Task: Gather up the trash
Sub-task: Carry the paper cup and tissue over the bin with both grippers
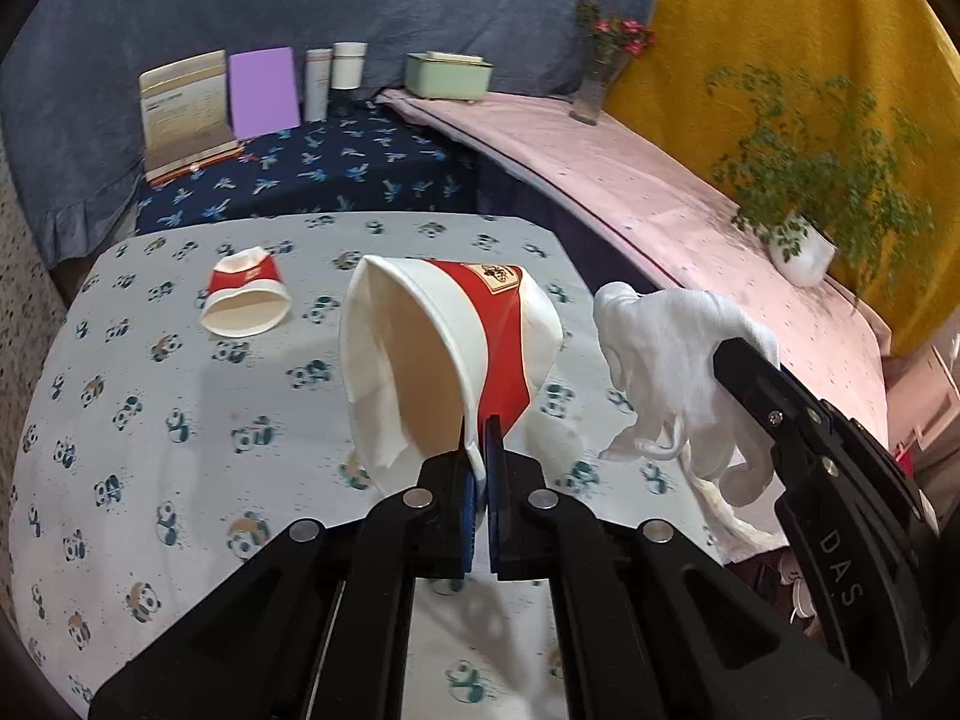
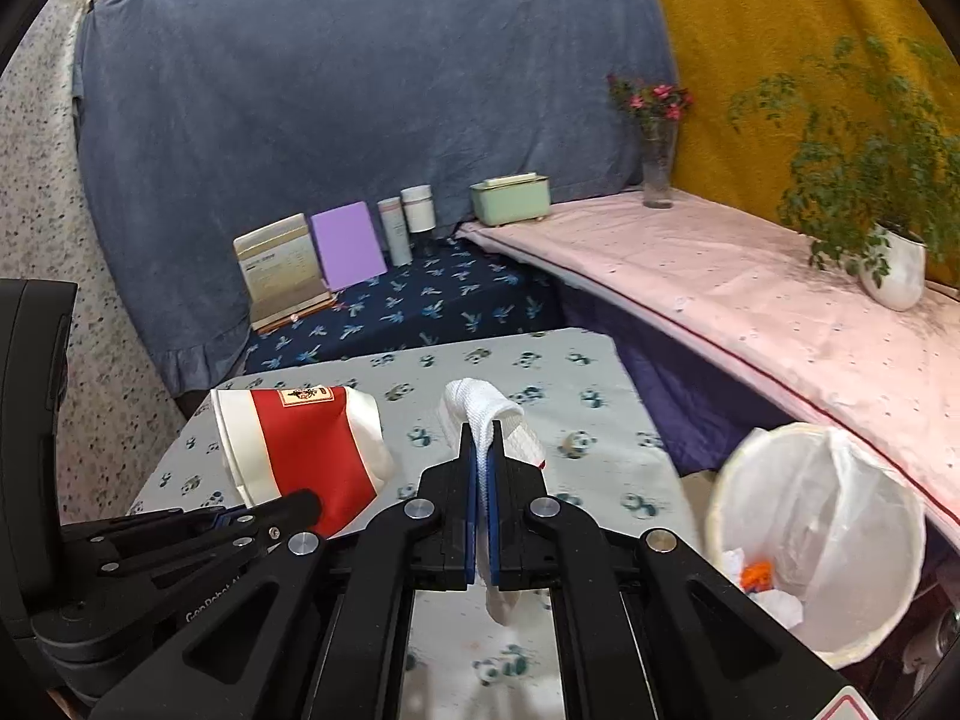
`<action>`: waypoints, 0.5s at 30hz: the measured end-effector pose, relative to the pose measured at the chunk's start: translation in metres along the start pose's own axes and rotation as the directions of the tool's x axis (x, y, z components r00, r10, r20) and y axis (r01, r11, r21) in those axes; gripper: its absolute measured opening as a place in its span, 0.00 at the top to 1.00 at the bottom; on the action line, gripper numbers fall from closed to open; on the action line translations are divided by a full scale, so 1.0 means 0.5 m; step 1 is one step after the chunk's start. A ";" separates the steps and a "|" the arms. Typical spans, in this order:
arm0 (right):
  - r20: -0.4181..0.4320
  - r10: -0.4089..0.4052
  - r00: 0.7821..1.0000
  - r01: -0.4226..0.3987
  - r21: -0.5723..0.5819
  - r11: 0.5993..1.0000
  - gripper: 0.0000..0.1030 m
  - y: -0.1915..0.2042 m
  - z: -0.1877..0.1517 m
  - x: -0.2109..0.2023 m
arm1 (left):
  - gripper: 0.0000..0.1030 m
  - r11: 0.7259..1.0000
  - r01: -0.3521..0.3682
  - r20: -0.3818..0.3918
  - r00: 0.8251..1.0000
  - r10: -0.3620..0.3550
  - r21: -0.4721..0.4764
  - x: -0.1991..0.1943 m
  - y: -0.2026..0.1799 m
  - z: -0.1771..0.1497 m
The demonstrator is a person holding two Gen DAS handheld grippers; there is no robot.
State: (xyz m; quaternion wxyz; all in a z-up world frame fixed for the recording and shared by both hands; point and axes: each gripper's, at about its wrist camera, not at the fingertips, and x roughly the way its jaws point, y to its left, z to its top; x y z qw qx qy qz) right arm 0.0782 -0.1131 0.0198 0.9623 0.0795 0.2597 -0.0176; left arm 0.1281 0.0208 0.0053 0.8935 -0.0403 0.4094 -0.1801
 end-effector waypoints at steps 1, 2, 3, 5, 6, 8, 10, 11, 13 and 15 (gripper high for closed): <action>0.004 -0.008 1.000 0.008 0.008 1.000 0.97 -0.012 0.000 -0.005 | 0.98 1.000 0.008 -0.002 1.000 -0.008 0.010 0.000 -0.014 -0.002; 0.008 -0.019 1.000 0.019 0.016 1.000 0.97 -0.026 -0.002 -0.015 | 0.98 1.000 0.013 -0.003 1.000 -0.013 0.018 -0.001 -0.027 -0.006; 0.012 -0.030 0.999 0.030 0.025 0.999 0.97 -0.041 -0.004 -0.023 | 0.98 0.999 0.019 -0.005 1.000 -0.019 0.030 0.000 -0.043 -0.008; 0.017 -0.049 0.999 0.048 0.040 0.998 0.97 -0.066 -0.009 -0.035 | 0.98 0.998 0.033 -0.011 0.999 -0.032 0.051 0.002 -0.070 -0.013; 0.019 -0.058 0.998 0.057 0.048 0.997 0.97 -0.079 -0.010 -0.041 | 0.98 0.997 0.039 -0.014 0.999 -0.038 0.062 0.004 -0.086 -0.016; 0.022 -0.078 0.997 0.076 0.067 0.995 0.97 -0.111 -0.015 -0.055 | 0.98 0.995 0.050 -0.019 0.999 -0.048 0.082 0.008 -0.111 -0.021; 0.023 -0.097 0.995 0.095 0.087 0.992 0.97 -0.140 -0.020 -0.064 | 0.98 0.993 0.060 -0.026 0.998 -0.058 0.103 0.013 -0.137 -0.025; 0.022 -0.106 0.994 0.103 0.096 0.990 0.97 -0.154 -0.022 -0.067 | 0.98 0.992 0.065 -0.030 0.998 -0.062 0.112 0.016 -0.149 -0.027; 0.021 -0.124 0.992 0.120 0.115 0.986 0.97 -0.183 -0.026 -0.075 | 0.98 0.988 0.075 -0.038 0.997 -0.071 0.132 0.022 -0.175 -0.030; 0.021 -0.138 0.990 0.134 0.130 0.982 0.97 -0.204 -0.031 -0.081 | 0.98 0.985 0.084 -0.044 0.996 -0.078 0.149 0.028 -0.196 -0.033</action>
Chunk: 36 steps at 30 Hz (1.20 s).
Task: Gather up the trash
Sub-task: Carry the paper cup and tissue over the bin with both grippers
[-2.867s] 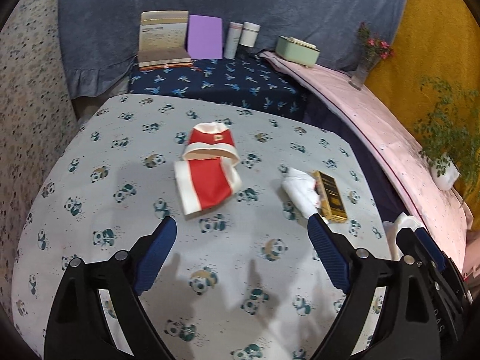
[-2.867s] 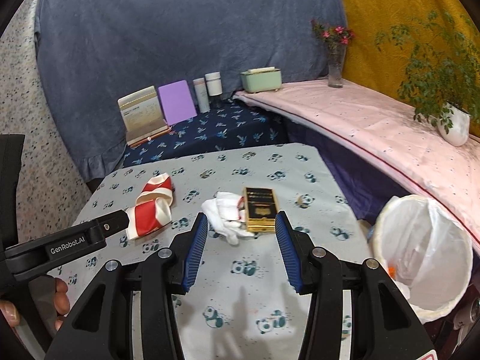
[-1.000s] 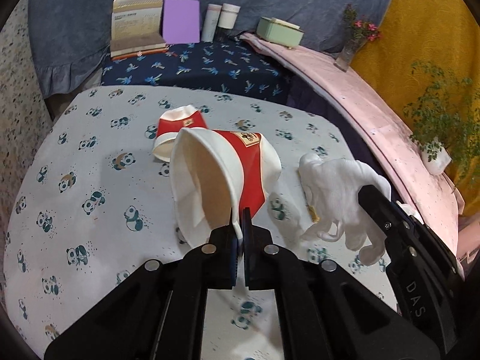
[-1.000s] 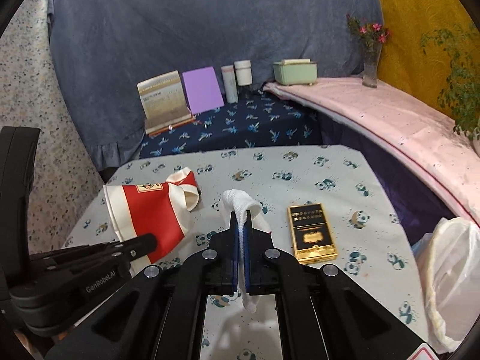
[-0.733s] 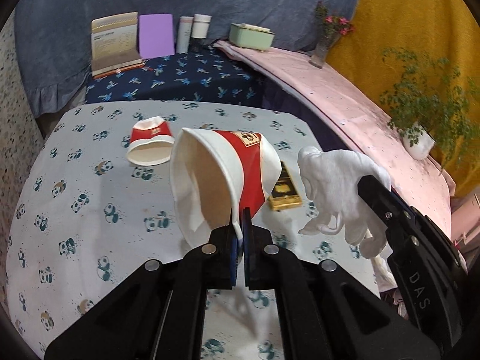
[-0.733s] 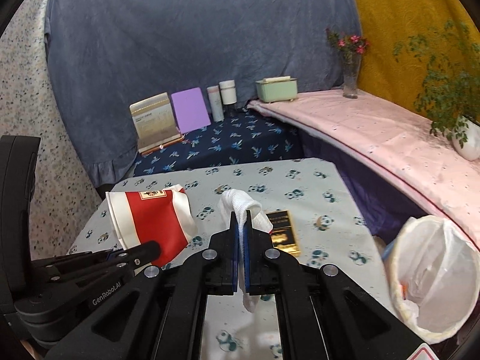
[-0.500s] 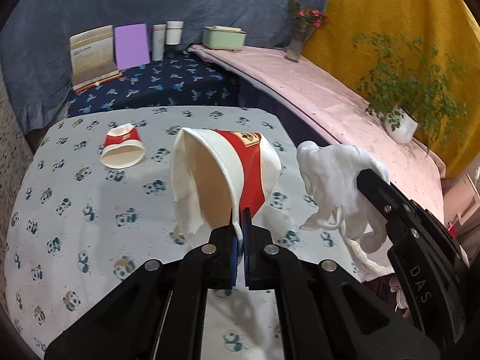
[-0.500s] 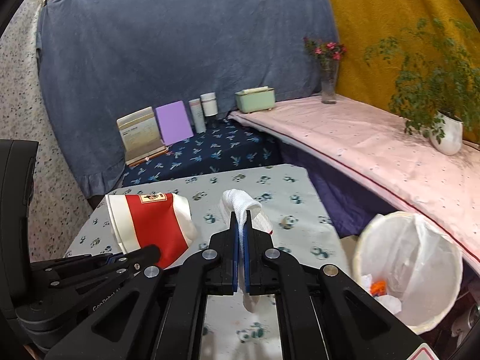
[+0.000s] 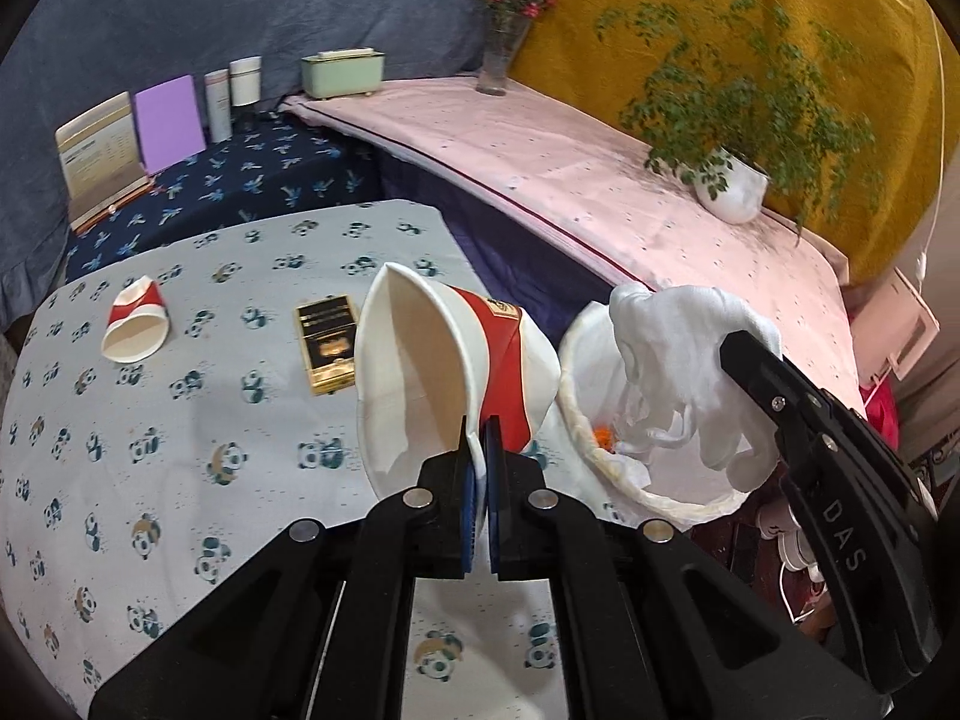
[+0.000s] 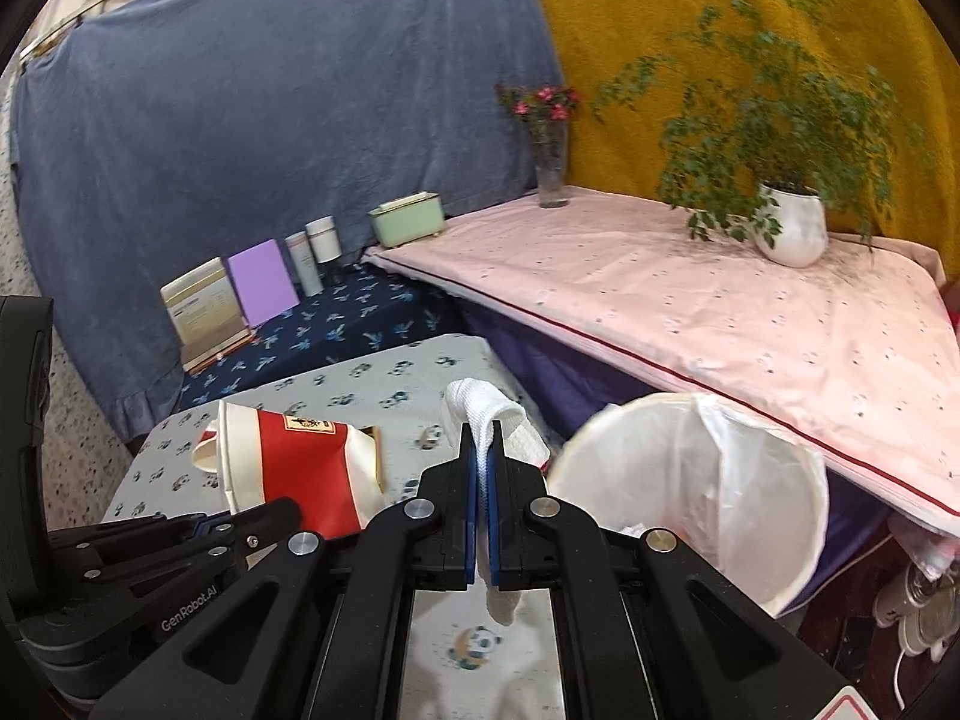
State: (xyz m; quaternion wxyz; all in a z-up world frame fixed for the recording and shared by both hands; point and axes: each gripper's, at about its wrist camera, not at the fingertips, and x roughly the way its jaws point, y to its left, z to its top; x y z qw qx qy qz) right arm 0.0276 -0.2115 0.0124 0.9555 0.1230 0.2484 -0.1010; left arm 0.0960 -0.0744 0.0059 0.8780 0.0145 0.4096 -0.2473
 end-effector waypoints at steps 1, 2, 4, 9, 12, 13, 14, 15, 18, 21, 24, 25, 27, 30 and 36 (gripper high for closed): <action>0.001 -0.009 1.000 0.009 0.009 1.000 0.97 -0.014 -0.001 -0.001 | 0.98 1.000 0.004 -0.002 1.000 -0.004 0.008 0.003 -0.011 0.000; 0.002 -0.014 1.000 0.014 0.014 1.000 0.97 -0.023 -0.001 -0.003 | 0.98 1.000 0.009 -0.005 1.000 -0.008 0.015 0.007 -0.020 0.001; 0.003 -0.029 1.000 0.029 0.026 0.999 0.97 -0.045 -0.003 -0.005 | 0.98 0.999 0.018 -0.012 1.000 -0.018 0.032 0.016 -0.043 0.003; 0.000 -0.057 0.998 0.057 0.056 0.997 0.97 -0.091 -0.007 -0.005 | 0.98 0.997 0.040 -0.030 0.999 -0.038 0.065 0.038 -0.086 0.006; -0.007 -0.072 0.997 0.073 0.074 0.995 0.97 -0.117 -0.011 -0.001 | 0.98 0.995 0.048 -0.042 0.998 -0.044 0.087 0.052 -0.111 0.005; -0.010 -0.076 0.997 0.077 0.080 0.994 0.97 -0.124 -0.011 0.002 | 0.98 0.994 0.052 -0.048 0.998 -0.047 0.091 0.058 -0.118 0.006; -0.013 -0.080 0.997 0.080 0.084 0.993 0.97 -0.132 -0.011 0.004 | 0.98 0.994 0.055 -0.052 0.997 -0.050 0.095 0.062 -0.123 0.006; -0.014 -0.083 0.996 0.084 0.089 0.992 0.97 -0.139 -0.012 0.006 | 0.98 0.993 0.057 -0.057 0.997 -0.051 0.101 0.068 -0.130 0.007; -0.022 -0.093 0.995 0.095 0.104 0.990 0.97 -0.160 -0.015 0.012 | 0.98 0.991 0.066 -0.069 0.996 -0.058 0.113 0.082 -0.147 0.009; -0.029 -0.102 0.994 0.104 0.115 0.988 0.97 -0.177 -0.017 0.019 | 0.98 0.989 0.075 -0.080 0.995 -0.065 0.127 0.097 -0.165 0.011; -0.034 -0.107 0.994 0.110 0.125 0.986 0.97 -0.193 -0.019 0.026 | 0.98 0.986 0.090 -0.092 0.993 -0.077 0.140 0.110 -0.181 0.013; -0.036 -0.109 0.993 0.113 0.128 0.985 0.97 -0.198 -0.020 0.028 | 0.98 0.985 0.094 -0.094 0.992 -0.081 0.143 0.114 -0.184 0.014; -0.041 -0.114 0.993 0.118 0.133 0.984 0.97 -0.209 -0.020 0.033 | 0.98 0.982 0.106 -0.100 0.991 -0.091 0.154 0.124 -0.194 0.016; -0.045 -0.119 0.992 0.124 0.139 0.982 0.97 -0.218 -0.022 0.039 | 0.98 0.980 0.119 -0.108 0.989 -0.102 0.162 0.136 -0.206 0.020; -0.054 -0.127 0.990 0.134 0.153 0.979 0.96 -0.233 -0.025 0.051 | 0.97 0.977 0.149 -0.115 0.985 -0.132 0.155 0.159 -0.215 0.027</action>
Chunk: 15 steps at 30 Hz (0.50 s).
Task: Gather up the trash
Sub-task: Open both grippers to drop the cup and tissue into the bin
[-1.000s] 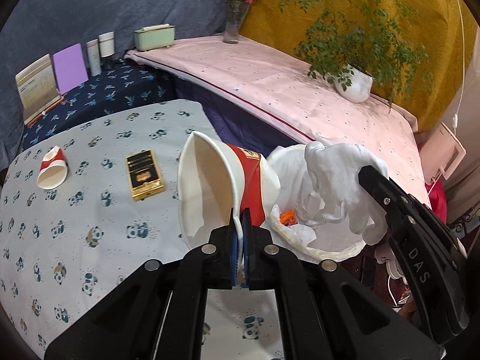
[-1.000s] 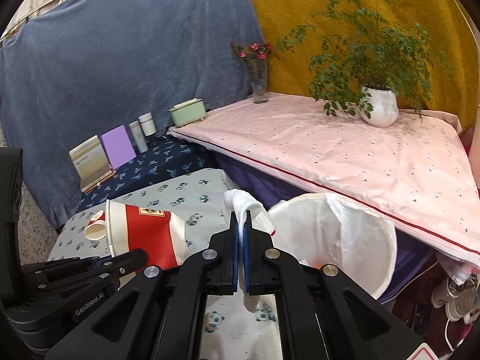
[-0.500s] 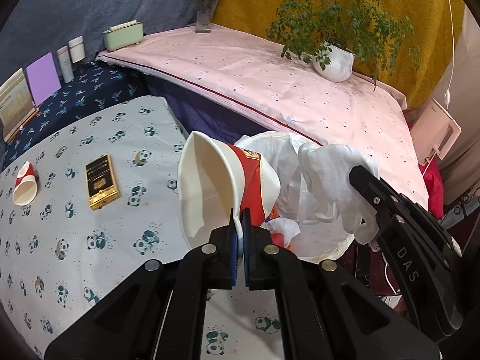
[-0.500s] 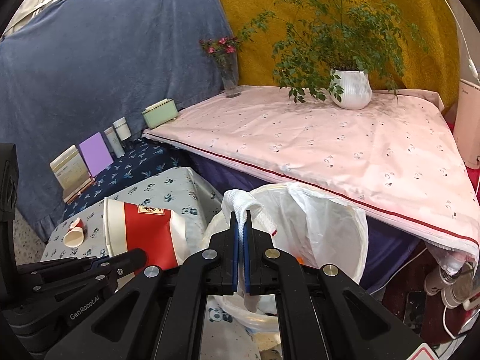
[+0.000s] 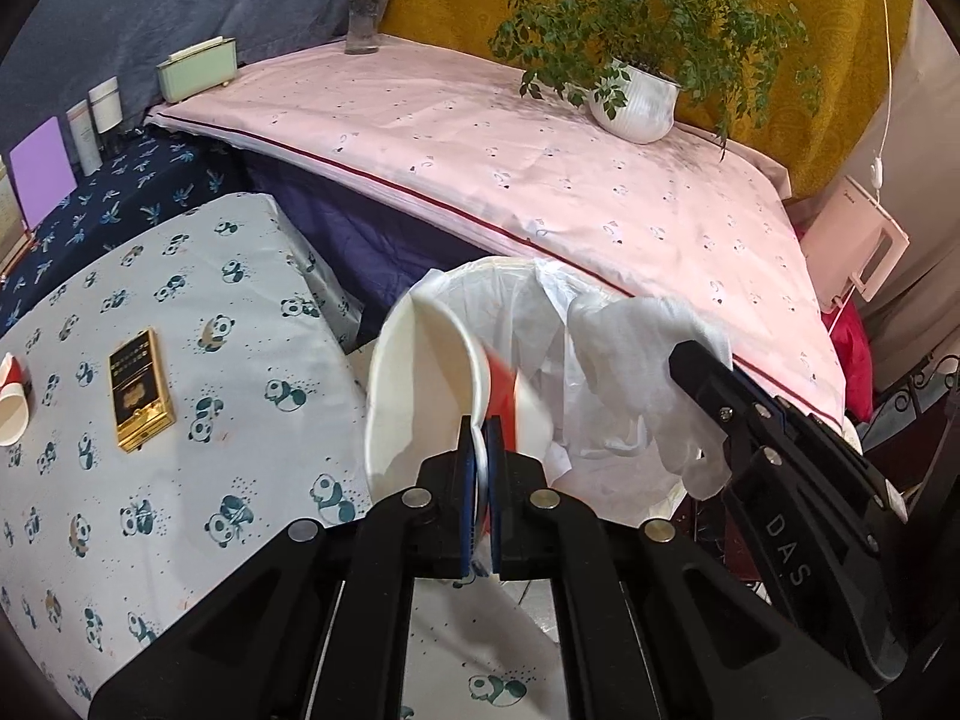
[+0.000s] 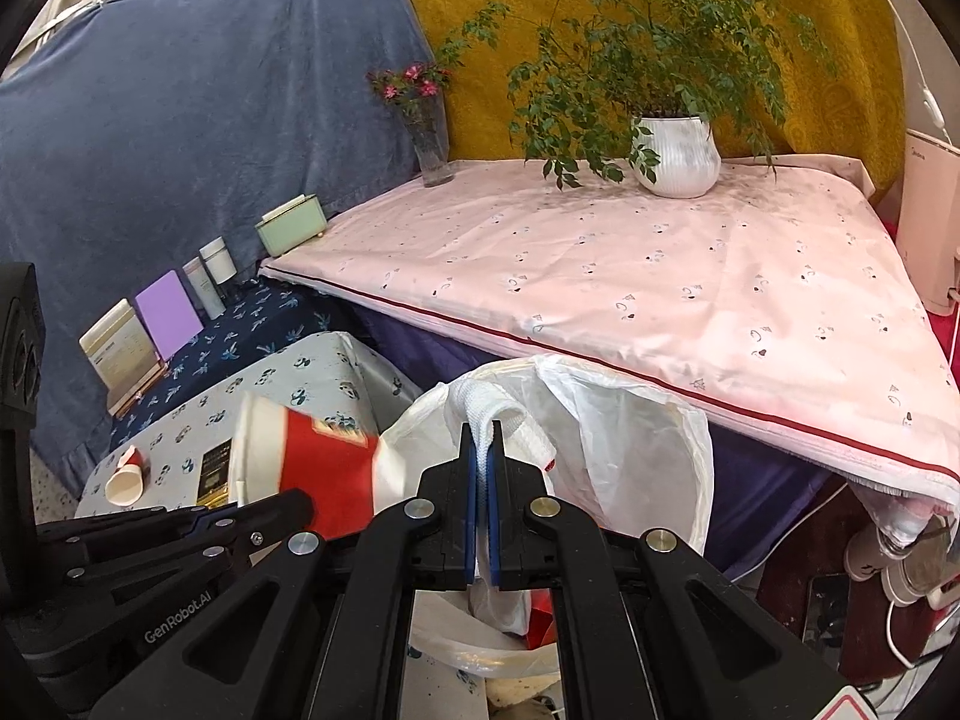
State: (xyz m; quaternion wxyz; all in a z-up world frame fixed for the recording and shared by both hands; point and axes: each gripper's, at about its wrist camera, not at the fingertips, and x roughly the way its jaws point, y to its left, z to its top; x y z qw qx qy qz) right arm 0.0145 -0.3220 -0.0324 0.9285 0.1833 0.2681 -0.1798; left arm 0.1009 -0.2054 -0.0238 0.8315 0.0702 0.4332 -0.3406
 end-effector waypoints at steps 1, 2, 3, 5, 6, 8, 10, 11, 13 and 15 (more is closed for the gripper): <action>0.004 -0.003 1.000 0.003 0.007 1.000 0.95 -0.002 0.000 0.001 | 0.94 1.000 -0.001 0.005 1.000 0.001 -0.004 0.001 0.001 0.001; 0.006 -0.006 1.000 0.006 0.013 1.000 0.91 -0.005 0.002 0.002 | 0.90 1.000 -0.002 0.009 1.000 0.002 -0.007 0.003 0.002 0.003; 0.008 -0.008 1.000 0.008 0.020 1.000 0.84 -0.008 0.002 0.002 | 0.77 1.000 -0.003 0.015 1.000 0.003 -0.011 0.004 0.004 0.005; 0.024 -0.024 0.999 0.024 0.031 0.999 0.69 -0.011 0.003 0.001 | 0.57 1.000 -0.014 0.030 0.999 0.015 -0.028 0.002 0.011 0.009; 0.029 -0.027 0.999 0.026 0.032 0.999 0.66 -0.013 0.003 0.000 | 0.56 0.999 -0.017 0.043 0.999 0.019 -0.034 -0.002 0.015 0.010; 0.028 -0.025 0.999 0.024 0.031 0.999 0.65 -0.013 0.004 0.000 | 0.56 0.999 -0.025 0.042 0.999 0.027 -0.039 -0.003 0.022 0.012; 0.027 -0.026 0.999 0.026 0.024 0.999 0.65 -0.009 0.005 0.001 | 0.55 0.998 -0.033 0.036 0.999 0.035 -0.053 -0.002 0.031 0.012; 0.027 -0.025 0.999 0.025 0.019 1.000 0.65 -0.004 0.005 0.001 | 0.55 0.998 -0.033 0.035 0.999 0.036 -0.061 -0.003 0.036 0.012; 0.027 -0.023 0.999 0.022 0.012 1.000 0.65 0.004 0.005 0.000 | 0.55 0.997 -0.036 0.038 0.999 0.039 -0.073 -0.008 0.046 0.010; 0.027 -0.018 0.999 0.018 0.006 1.000 0.65 0.013 0.005 -0.002 | 0.55 0.996 -0.040 0.043 0.998 0.044 -0.081 -0.016 0.055 0.008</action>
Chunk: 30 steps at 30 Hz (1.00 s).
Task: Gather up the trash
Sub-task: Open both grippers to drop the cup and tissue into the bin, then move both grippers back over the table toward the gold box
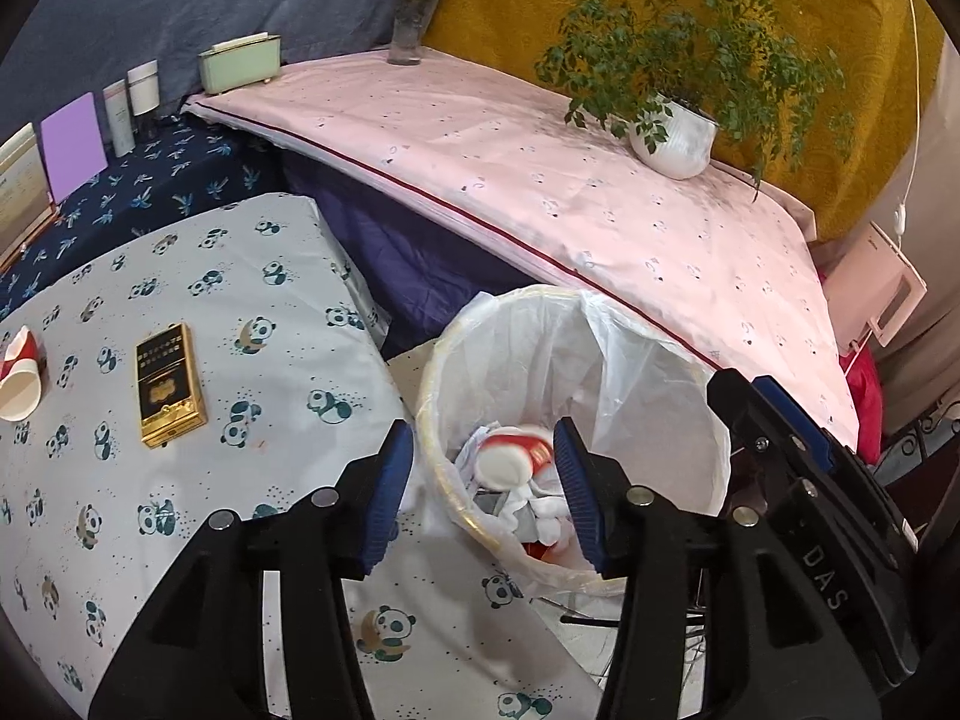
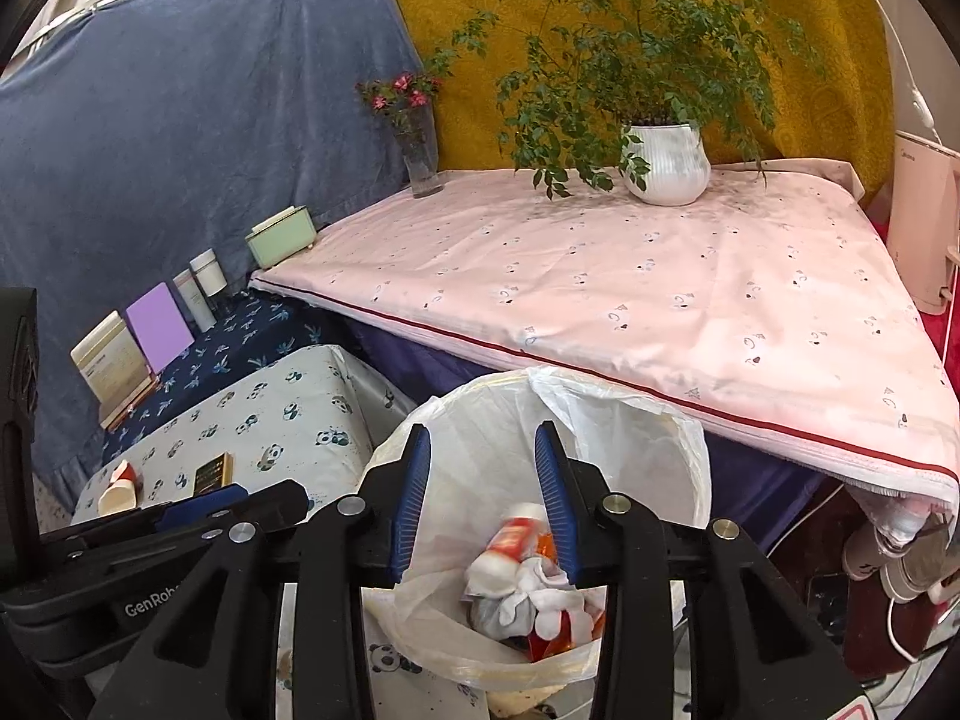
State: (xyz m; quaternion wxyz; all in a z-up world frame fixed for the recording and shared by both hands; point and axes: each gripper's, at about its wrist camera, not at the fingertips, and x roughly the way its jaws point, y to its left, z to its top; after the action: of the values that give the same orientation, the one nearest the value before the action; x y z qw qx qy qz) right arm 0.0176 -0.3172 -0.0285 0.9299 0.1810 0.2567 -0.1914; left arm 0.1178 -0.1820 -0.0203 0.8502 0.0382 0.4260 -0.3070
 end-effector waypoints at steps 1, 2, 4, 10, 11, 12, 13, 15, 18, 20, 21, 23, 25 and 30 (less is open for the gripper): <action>0.001 0.002 1.000 -0.002 -0.003 1.000 0.65 0.005 0.000 -0.001 | 0.55 1.000 -0.002 0.003 1.000 0.002 -0.004 -0.004 0.005 0.000; 0.002 0.004 1.000 -0.004 -0.007 1.000 0.65 0.010 -0.001 -0.003 | 0.55 1.000 -0.006 0.009 1.000 0.006 -0.009 -0.009 0.011 0.000; 0.002 0.010 1.000 -0.010 -0.015 1.000 0.65 0.022 0.000 -0.005 | 0.54 1.000 -0.010 0.015 1.000 0.011 -0.018 -0.017 0.020 0.001; 0.004 0.028 1.000 -0.028 -0.046 0.999 0.65 0.064 0.002 -0.014 | 0.54 0.998 -0.030 0.034 0.999 0.032 -0.056 -0.042 0.062 0.000; 0.004 0.031 1.000 -0.030 -0.051 0.998 0.64 0.071 0.002 -0.015 | 0.53 0.997 -0.034 0.037 0.999 0.036 -0.063 -0.046 0.069 -0.001; 0.005 0.033 0.999 -0.033 -0.055 0.998 0.63 0.078 0.002 -0.017 | 0.51 0.997 -0.038 0.040 0.998 0.041 -0.073 -0.052 0.080 -0.002; 0.006 0.036 0.999 -0.036 -0.062 0.997 0.61 0.087 0.002 -0.019 | 0.45 0.996 -0.042 0.043 0.998 0.046 -0.081 -0.056 0.087 -0.002; 0.008 0.043 0.999 -0.042 -0.077 0.996 0.59 0.106 0.001 -0.022 | 0.44 0.994 -0.053 0.059 0.996 0.059 -0.099 -0.069 0.105 -0.005; 0.005 0.053 0.999 -0.053 -0.095 0.994 0.58 0.132 -0.002 -0.025 | 0.44 0.991 -0.062 0.065 0.995 0.070 -0.121 -0.082 0.131 -0.007; 0.003 0.064 0.998 -0.063 -0.106 0.992 0.56 0.150 -0.005 -0.026 | 0.44 0.988 -0.069 0.071 0.994 0.080 -0.136 -0.092 0.150 -0.009; 0.004 0.067 0.998 -0.066 -0.111 0.992 0.54 0.157 -0.006 -0.027 | 0.43 0.987 -0.075 0.074 0.993 0.087 -0.144 -0.097 0.161 -0.011; 0.006 0.077 0.997 -0.076 -0.125 0.989 0.50 0.178 -0.009 -0.029 | 0.43 0.983 -0.084 0.080 0.992 0.098 -0.160 -0.107 0.182 -0.017; 0.003 0.088 0.996 -0.087 -0.144 0.986 0.50 0.202 -0.013 -0.030 | 0.43 0.979 -0.092 0.082 0.991 0.109 -0.181 -0.116 0.205 -0.021; -0.012 0.115 0.993 -0.115 -0.178 0.977 0.49 0.254 -0.021 -0.026 | 0.39 0.966 -0.119 0.086 0.986 0.142 -0.231 -0.135 0.264 -0.033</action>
State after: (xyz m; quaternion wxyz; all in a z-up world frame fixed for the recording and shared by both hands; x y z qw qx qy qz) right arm 0.0599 -0.2000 0.0004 0.9516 0.1115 0.2629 -0.1132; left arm 0.1490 -0.0370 -0.0064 0.8880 -0.0460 0.4108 -0.2016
